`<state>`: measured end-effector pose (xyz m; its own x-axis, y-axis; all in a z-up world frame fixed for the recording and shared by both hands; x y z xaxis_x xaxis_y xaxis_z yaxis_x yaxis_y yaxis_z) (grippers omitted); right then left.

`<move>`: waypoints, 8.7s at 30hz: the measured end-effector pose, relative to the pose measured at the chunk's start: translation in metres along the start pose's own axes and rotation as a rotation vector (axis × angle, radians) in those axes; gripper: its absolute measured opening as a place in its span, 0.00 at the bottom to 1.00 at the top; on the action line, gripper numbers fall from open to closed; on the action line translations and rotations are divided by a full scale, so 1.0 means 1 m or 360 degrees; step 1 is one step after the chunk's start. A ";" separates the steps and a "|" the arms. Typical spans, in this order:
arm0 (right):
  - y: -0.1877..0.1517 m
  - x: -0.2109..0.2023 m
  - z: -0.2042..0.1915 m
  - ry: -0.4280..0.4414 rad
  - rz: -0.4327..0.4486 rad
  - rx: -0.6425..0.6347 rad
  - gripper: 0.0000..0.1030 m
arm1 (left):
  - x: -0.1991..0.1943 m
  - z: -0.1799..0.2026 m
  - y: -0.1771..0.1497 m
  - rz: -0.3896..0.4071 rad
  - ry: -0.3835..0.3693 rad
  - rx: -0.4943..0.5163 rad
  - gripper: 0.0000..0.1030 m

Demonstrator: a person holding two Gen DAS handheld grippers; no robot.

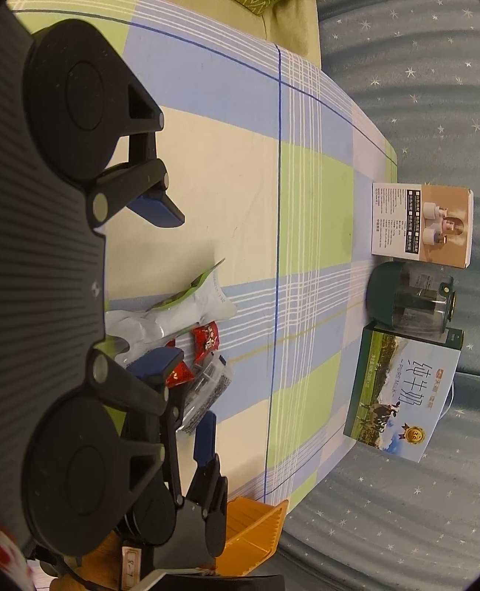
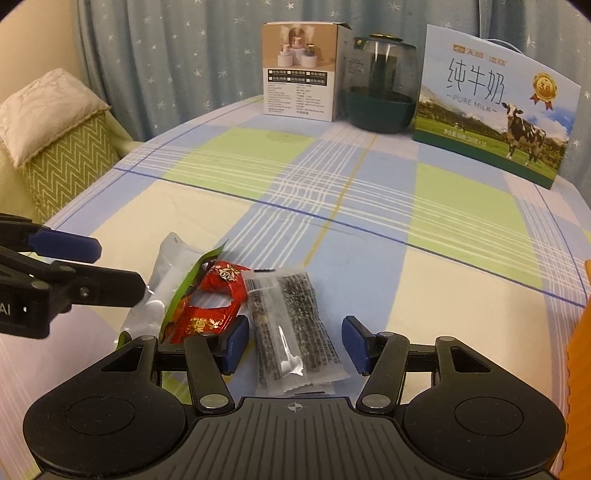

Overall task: Organize snacks
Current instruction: 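Grasp the clear packet of dark strips with the right tool while the left tool approaches the white pouch, then grasp the white green-edged pouch with the left tool while the right tool holds the clear packet, then carry the white pouch and clear packet over the orange tray with both tools, then open both tools to release the pouch and packet into the tray, then withdraw both tools from the tray toward the red candies on the table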

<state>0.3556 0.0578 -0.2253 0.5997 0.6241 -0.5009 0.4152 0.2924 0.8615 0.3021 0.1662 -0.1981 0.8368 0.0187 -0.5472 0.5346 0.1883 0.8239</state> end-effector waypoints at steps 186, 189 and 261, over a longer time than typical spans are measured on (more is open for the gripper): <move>-0.021 -0.250 0.247 -0.0879 0.0172 0.0632 0.37 | 0.034 0.342 0.028 -0.0012 -0.0649 0.0274 0.22; -0.022 -0.246 0.249 -0.0872 0.0164 0.0643 0.37 | 0.040 0.342 0.026 -0.0019 -0.0644 0.0279 0.23; -0.009 -0.319 0.044 -0.0575 0.0304 0.0721 0.71 | -0.179 0.102 -0.011 0.0168 -0.0040 0.0001 0.75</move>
<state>0.1907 -0.1756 -0.0774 0.8534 0.3269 -0.4060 0.4796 -0.1875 0.8572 0.1589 0.0611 -0.0940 0.8912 0.0140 -0.4533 0.4431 0.1861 0.8769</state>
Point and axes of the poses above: each gripper's, at about its wrist camera, not at the fingertips, and x roughly the way its jaws point, z to its right, y to its top, the point moved 8 cm from there along x, roughly the way its jaws point, and after that the axes turned 14 degrees about z, right-handed, at the moved point
